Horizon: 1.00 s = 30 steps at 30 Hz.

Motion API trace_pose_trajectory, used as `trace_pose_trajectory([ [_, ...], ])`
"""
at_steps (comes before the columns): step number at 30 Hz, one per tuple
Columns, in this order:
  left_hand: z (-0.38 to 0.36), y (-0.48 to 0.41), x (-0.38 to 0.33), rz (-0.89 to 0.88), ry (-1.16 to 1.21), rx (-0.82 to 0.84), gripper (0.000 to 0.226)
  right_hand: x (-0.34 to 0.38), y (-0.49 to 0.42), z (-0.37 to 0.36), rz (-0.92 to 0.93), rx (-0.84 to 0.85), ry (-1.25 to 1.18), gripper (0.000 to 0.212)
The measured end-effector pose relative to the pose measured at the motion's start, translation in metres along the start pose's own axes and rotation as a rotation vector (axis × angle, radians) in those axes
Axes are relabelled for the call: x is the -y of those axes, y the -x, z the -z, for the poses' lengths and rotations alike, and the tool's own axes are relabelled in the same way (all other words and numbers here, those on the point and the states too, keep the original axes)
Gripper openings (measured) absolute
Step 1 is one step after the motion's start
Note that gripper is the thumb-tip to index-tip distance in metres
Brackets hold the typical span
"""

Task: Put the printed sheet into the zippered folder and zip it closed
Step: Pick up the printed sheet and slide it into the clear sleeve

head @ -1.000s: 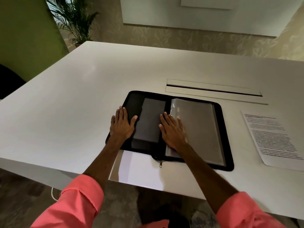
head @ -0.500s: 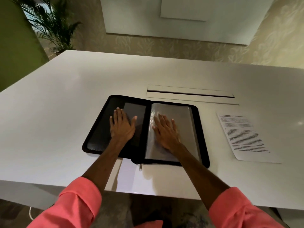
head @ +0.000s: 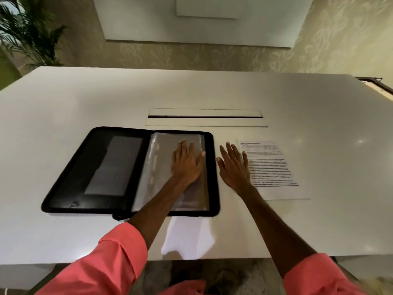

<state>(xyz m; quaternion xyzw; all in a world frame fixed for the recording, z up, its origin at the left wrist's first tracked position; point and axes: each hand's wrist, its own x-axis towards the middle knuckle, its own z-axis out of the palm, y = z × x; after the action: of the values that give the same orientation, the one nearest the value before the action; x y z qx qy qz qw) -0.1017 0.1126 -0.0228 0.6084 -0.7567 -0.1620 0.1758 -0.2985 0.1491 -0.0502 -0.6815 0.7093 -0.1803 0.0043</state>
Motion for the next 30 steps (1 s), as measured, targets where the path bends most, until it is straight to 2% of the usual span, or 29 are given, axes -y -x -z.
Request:
trace_pose_trajectory([
  [4, -0.032, -0.009, -0.052, -0.048, -0.035, 0.041, 0.078, -0.052, -0.003, 0.015, -0.072, 0.009, -0.009, 0.058],
  [11, -0.079, -0.015, -0.119, -0.107, 0.045, 0.094, 0.075, -0.129, -0.007, 0.046, -0.217, -0.004, -0.018, 0.057],
  [15, -0.101, -0.021, -0.148, -0.147, 0.060, 0.116, 0.074, -0.165, -0.004, 0.063, -0.388, -0.052, -0.001, 0.056],
  [18, -0.118, -0.022, -0.156, -0.167, 0.027, 0.134, 0.071, -0.182, 0.002, 0.069, -0.544, -0.077, -0.006, 0.046],
  [20, -0.131, -0.020, -0.157, -0.186, -0.018, 0.127, 0.071, -0.189, 0.004, 0.071, -0.578, -0.075, 0.005, 0.039],
  [23, -0.145, -0.014, -0.158, -0.199, -0.070, 0.041, 0.078, -0.194, -0.001, 0.076, -0.617, -0.052, -0.052, 0.039],
  [26, -0.152, -0.014, -0.156, -0.217, -0.090, -0.033, 0.077, -0.199, -0.007, 0.081, -0.677, -0.035, -0.180, 0.040],
  [30, -0.156, -0.015, -0.158, -0.233, -0.119, -0.036, 0.075, -0.206, -0.010, 0.087, -0.754, -0.041, -0.308, 0.041],
])
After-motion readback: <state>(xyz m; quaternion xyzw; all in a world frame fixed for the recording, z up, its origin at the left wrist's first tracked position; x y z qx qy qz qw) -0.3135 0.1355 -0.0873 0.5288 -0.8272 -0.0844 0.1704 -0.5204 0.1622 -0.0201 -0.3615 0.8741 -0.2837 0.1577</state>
